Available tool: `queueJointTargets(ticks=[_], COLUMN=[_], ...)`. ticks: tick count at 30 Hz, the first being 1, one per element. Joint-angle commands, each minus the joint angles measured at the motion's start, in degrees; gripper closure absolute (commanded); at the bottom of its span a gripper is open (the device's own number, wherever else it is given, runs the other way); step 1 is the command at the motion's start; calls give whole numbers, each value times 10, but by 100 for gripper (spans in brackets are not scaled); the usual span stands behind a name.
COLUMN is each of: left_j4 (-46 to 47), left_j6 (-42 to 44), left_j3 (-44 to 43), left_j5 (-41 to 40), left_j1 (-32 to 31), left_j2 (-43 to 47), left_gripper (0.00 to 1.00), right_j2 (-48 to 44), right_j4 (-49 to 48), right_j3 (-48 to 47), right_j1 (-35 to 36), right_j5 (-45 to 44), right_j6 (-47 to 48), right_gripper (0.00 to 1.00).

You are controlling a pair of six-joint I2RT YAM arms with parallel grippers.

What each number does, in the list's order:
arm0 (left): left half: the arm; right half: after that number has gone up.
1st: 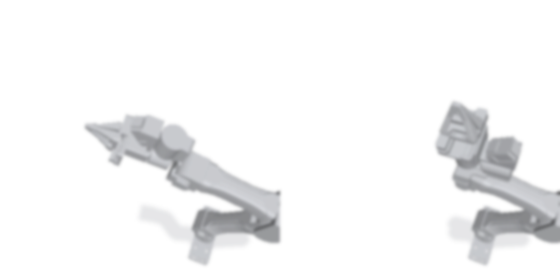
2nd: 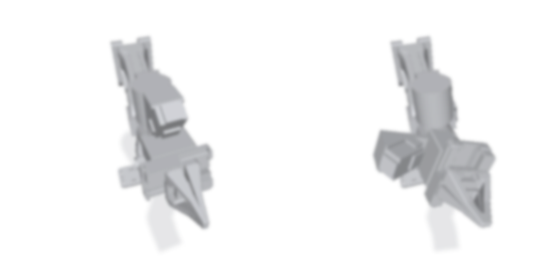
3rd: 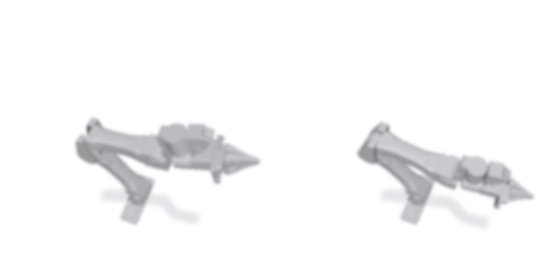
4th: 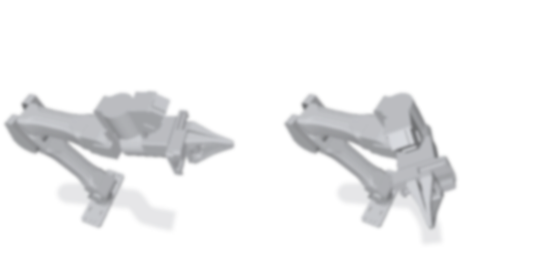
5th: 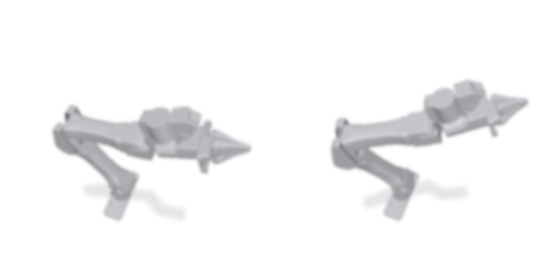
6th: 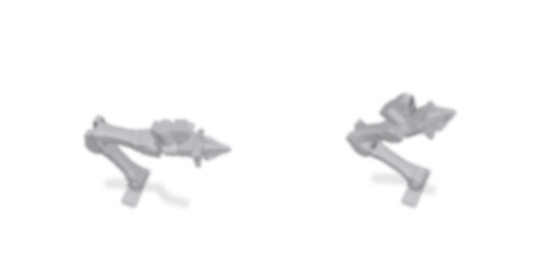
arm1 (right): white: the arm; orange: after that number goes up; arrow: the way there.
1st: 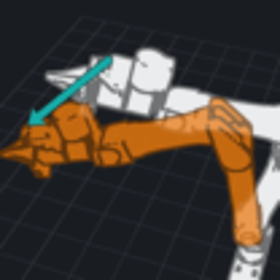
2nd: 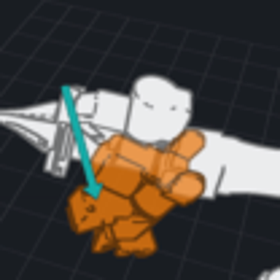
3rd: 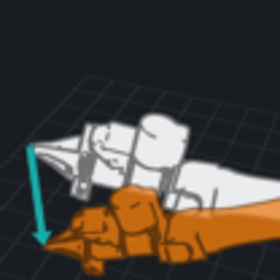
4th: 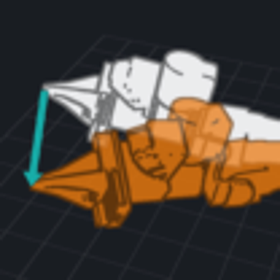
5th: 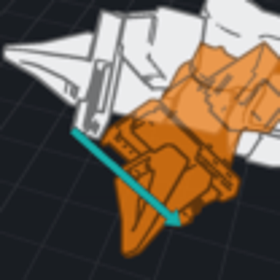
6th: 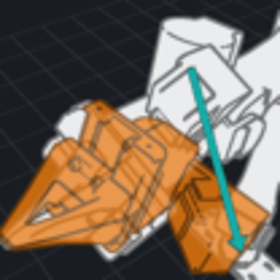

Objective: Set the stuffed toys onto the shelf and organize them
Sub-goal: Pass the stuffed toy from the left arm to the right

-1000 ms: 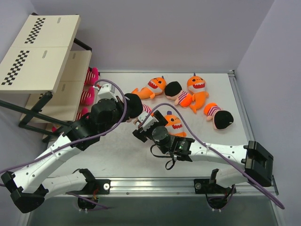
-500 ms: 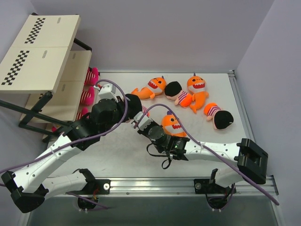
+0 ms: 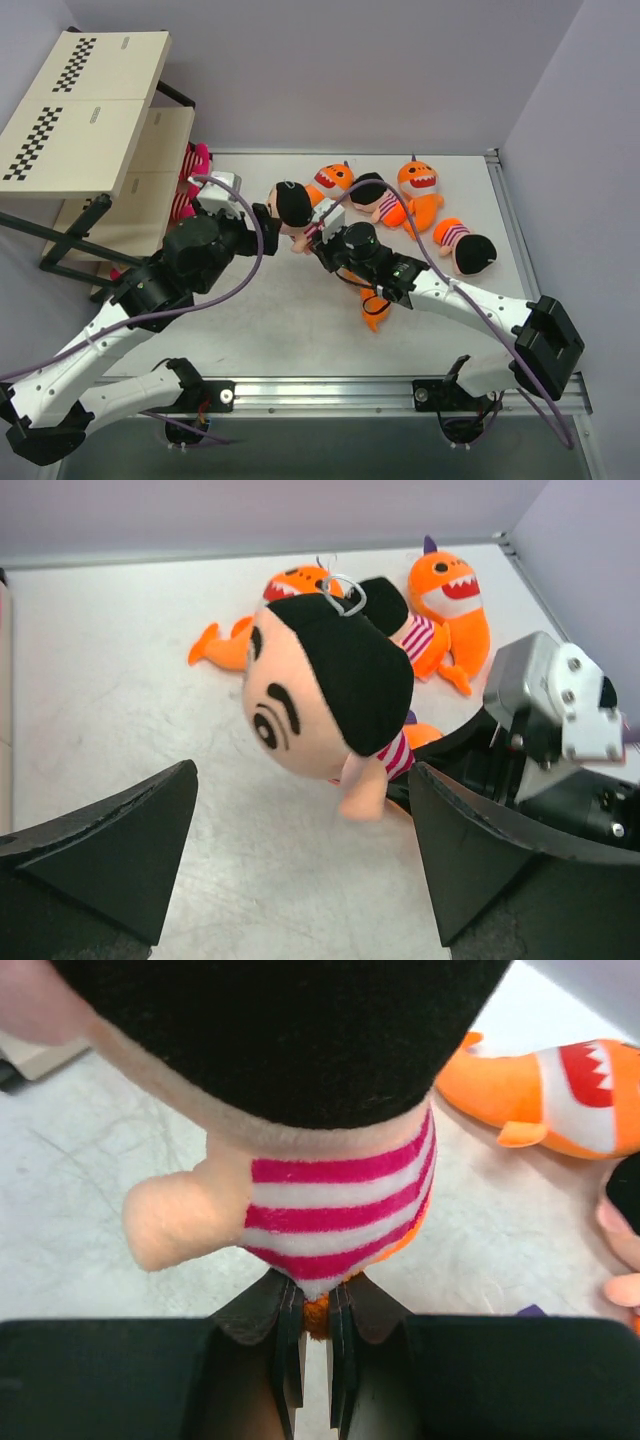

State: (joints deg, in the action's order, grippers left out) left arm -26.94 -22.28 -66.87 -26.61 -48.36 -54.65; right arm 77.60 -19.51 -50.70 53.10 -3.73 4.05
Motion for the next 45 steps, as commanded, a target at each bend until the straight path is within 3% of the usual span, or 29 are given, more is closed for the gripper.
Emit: queueJointTargets(ticks=[1,7,17,24,30,45], left_j4=[70,80,120,162,209,291], left_j6=[94,213,341,440,496,572], left_j3=[8,61,174,229,261,264], left_j5=[-6,51,166,213,207,192], left_j1=[-1,-2,-2,-5,-7,-23], left_j2=[50,123,185,194,200,152], left_gripper=[5,3,3,2,3,10], right_j2=[-16,11,51,59,60,102], right_j4=[11,-12,-136,-140,-192,-287], right_j3=[-29,-43,-68,-93,-84,-99], right_j1=[-39,-128,-178,-178,-177,-178], right_j5=[165,368,567,594,618,650], right_j6=[-83,-184,-353,-386,-437,-519], right_gripper=[100,100,100,100,100,100])
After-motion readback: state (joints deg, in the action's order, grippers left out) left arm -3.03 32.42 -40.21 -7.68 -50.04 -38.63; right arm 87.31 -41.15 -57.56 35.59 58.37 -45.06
